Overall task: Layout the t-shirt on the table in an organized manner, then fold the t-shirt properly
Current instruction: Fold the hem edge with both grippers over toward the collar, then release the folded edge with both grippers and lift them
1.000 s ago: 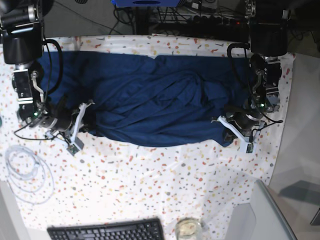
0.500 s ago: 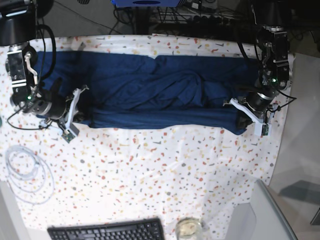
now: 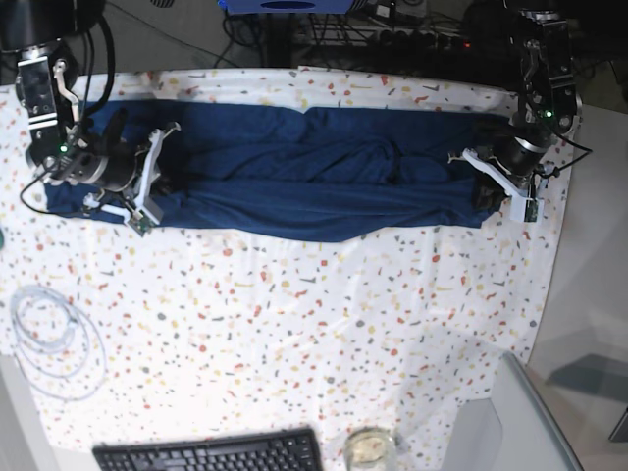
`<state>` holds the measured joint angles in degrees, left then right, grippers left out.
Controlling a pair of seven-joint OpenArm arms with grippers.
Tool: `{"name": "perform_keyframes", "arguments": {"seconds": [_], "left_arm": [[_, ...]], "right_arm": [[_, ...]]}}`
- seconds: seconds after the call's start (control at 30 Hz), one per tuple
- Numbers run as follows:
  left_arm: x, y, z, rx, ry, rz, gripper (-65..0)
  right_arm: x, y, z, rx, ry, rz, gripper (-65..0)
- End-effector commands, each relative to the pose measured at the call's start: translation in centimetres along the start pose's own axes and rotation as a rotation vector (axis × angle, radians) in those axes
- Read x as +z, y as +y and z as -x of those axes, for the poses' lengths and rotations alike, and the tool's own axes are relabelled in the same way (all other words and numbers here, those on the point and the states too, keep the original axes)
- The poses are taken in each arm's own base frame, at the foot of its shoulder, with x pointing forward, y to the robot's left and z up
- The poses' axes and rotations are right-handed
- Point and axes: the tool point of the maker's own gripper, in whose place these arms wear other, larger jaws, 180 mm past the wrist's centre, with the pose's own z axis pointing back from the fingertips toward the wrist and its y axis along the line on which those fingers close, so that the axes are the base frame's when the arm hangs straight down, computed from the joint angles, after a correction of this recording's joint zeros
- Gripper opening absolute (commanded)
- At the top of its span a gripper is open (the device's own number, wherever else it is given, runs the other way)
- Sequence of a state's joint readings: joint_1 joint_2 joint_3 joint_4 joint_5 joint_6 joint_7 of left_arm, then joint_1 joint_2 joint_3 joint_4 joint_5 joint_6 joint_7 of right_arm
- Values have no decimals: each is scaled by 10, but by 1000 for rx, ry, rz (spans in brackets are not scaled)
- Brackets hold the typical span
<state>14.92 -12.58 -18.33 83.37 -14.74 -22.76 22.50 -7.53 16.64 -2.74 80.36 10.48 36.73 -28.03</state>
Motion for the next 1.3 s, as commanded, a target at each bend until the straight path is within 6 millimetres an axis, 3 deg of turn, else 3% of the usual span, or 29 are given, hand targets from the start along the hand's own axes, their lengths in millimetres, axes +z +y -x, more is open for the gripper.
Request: {"name": "perform_keyframes", "arguments": {"seconds": [0.0, 0.23, 0.53, 0.8, 1.07, 1.27], "left_arm": [[5, 3, -20, -23, -61, -2, -650], [22, -7, -26, -62, -87, 10, -650], [38, -16, -21, -88, -84, 21, -650], [44, -16, -2, -85, -39, 21, -650], [39, -7, 20, -57, 15, 3, -650], [33, 1, 44, -21, 73, -8, -650]], "right_arm": [[5, -8, -12, 5, -39, 18, -650], [15, -11, -12, -1, -59, 42, -650], [18, 3, -1, -1, -44, 24, -650], [18, 4, 3, -8, -37, 24, -650], [12, 4, 22, -39, 7, 13, -650], [12, 6, 24, -41, 12, 9, -650]]}}
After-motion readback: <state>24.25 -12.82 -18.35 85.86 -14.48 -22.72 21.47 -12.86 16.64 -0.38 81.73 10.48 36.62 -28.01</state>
